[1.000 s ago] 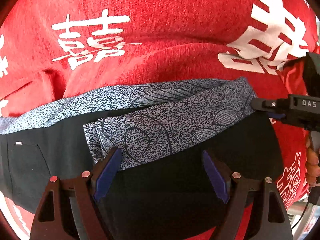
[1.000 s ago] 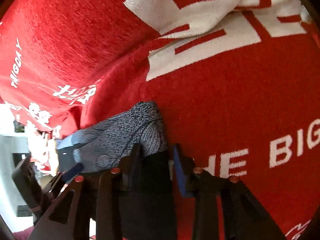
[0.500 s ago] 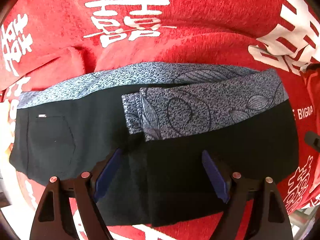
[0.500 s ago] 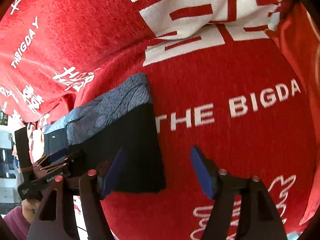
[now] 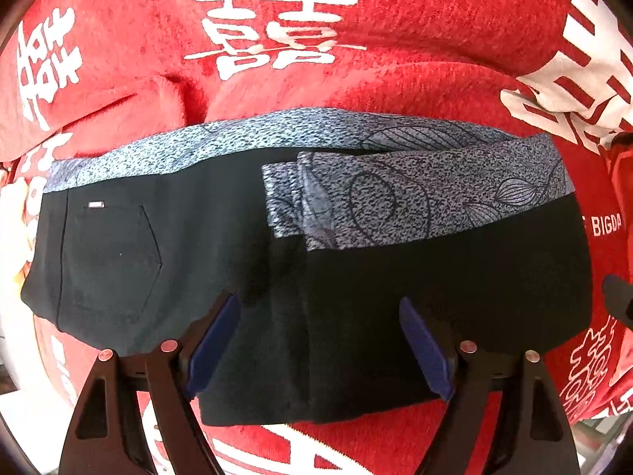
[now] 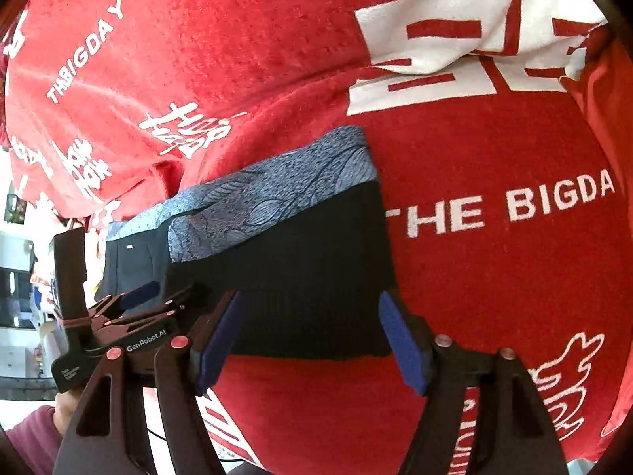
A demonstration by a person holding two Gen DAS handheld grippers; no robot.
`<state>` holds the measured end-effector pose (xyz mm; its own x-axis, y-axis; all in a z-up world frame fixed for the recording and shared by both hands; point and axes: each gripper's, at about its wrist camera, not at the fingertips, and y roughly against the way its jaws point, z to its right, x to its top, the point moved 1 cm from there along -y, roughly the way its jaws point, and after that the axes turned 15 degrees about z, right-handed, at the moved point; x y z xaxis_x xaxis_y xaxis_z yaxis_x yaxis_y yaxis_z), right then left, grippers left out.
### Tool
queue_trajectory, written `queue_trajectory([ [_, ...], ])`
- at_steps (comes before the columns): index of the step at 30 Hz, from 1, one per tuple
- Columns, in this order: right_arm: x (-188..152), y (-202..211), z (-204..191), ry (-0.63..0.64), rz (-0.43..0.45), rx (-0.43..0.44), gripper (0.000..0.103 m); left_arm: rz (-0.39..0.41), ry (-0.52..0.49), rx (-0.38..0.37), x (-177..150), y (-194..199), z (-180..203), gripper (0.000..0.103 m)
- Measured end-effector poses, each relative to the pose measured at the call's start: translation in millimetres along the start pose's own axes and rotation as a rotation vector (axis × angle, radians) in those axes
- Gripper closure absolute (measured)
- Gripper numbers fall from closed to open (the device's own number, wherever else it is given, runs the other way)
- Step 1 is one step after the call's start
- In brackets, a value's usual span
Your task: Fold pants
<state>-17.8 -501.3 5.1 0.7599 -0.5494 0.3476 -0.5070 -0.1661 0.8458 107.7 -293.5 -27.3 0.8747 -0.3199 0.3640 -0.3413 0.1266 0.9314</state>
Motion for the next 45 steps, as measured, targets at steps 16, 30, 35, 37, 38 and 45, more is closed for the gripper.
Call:
queue_trajectory([
  [16, -35, -12, -65, 0.045, -0.040, -0.073, 0.029, 0.018, 0.031, -0.106, -26, 32, -53, 0.019],
  [30, -81, -66, -179, 0.192, -0.185, -0.023, 0.029, -0.032, 0.216, -0.027, -74, 32, -184, 0.019],
  [35, -96, -81, -217, 0.247, -0.225, 0.005, 0.029, 0.058, 0.353, -0.011, -75, 40, -245, 0.019],
  [37, -100, -86, -232, 0.275, -0.224, 0.022, 0.029, 0.095, 0.457, -0.027, -77, 40, -276, 0.019],
  [38, -103, -89, -239, 0.291, -0.224, 0.031, 0.029, 0.118, 0.520, -0.052, -80, 37, -294, 0.019],
  [45, -114, -107, -275, 0.347, -0.246, 0.073, 0.029, 0.186, 0.761, -0.297, -95, 6, -341, 0.019],
])
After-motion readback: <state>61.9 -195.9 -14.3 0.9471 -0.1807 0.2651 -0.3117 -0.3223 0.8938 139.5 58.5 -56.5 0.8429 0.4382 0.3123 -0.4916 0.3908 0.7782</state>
